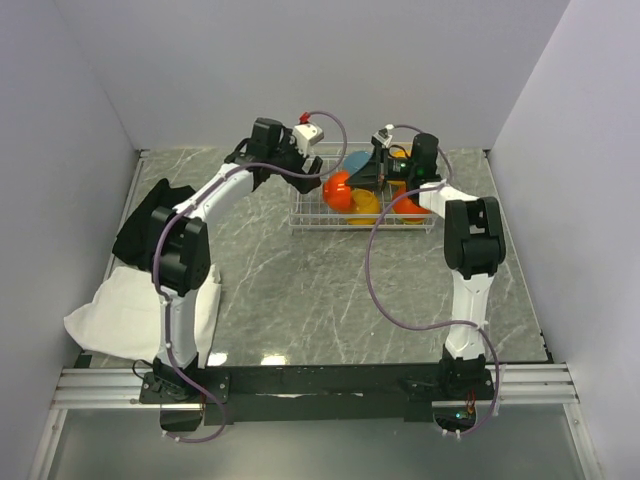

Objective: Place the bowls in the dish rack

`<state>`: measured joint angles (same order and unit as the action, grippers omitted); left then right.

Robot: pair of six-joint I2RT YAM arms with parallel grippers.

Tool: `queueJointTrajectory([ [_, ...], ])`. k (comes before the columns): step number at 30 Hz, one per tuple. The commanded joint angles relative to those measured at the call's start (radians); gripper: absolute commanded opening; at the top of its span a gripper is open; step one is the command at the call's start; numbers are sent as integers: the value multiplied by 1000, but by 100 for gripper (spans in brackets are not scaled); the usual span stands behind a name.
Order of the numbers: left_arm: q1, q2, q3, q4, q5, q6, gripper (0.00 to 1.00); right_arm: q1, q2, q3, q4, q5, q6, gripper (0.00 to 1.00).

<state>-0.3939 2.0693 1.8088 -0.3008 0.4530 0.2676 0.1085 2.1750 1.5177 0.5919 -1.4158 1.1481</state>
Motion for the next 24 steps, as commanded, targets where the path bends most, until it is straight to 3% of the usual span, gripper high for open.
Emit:
queueJointTrajectory([
  [1, -20, 9, 63, 3, -23, 47, 92, 3, 11, 21, 86, -18, 18, 0],
  [15, -40, 83, 127, -43, -1, 76, 89, -3, 19, 24, 54, -17, -10, 0],
  [20, -46, 83, 115, -37, 35, 64, 88, -9, 2, 21, -47, 3, -86, 0],
  [24, -56, 75, 106, -23, 47, 47, 88, -20, -7, 42, -229, 26, -261, 0],
])
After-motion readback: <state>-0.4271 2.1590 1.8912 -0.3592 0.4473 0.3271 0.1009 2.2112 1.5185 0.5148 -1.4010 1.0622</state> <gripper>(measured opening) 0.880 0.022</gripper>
